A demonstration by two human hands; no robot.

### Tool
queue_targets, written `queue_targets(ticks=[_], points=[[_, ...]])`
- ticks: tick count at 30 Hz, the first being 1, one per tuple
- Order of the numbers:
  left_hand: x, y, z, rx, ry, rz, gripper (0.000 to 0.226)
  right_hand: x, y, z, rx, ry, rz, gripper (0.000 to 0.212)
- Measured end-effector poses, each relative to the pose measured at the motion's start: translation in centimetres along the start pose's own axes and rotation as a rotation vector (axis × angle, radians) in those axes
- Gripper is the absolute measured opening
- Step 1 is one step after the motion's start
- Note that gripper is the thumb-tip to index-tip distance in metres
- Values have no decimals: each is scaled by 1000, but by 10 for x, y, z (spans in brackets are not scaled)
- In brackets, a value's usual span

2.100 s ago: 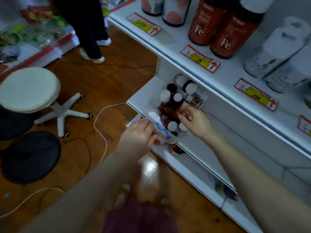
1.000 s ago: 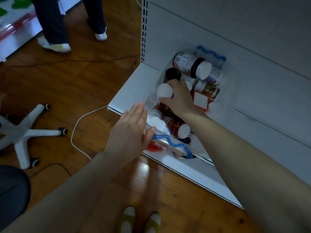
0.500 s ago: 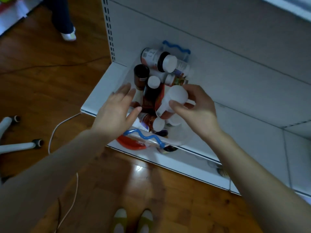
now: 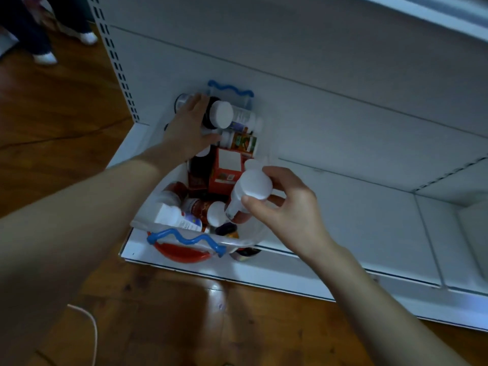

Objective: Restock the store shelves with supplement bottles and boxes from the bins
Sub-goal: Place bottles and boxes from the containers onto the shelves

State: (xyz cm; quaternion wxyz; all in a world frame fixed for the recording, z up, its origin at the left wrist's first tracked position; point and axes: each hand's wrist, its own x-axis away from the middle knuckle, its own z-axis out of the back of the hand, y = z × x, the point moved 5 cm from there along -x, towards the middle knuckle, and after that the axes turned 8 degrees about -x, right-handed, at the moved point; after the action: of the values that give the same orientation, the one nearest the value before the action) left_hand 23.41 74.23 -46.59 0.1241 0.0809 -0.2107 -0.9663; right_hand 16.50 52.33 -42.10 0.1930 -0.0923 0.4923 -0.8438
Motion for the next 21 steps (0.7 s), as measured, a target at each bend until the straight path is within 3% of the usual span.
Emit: queue_targets(ticks=[5, 13, 21], points=[[-15, 4, -8, -51, -14, -30, 86, -1, 0, 2, 10, 2, 11, 54], [-13, 5, -1, -151, 123, -17, 65, -2, 1, -6, -8, 0, 25, 47], [18, 14, 28, 186, 332, -30, 68, 2, -2, -6, -35, 34, 21, 49]])
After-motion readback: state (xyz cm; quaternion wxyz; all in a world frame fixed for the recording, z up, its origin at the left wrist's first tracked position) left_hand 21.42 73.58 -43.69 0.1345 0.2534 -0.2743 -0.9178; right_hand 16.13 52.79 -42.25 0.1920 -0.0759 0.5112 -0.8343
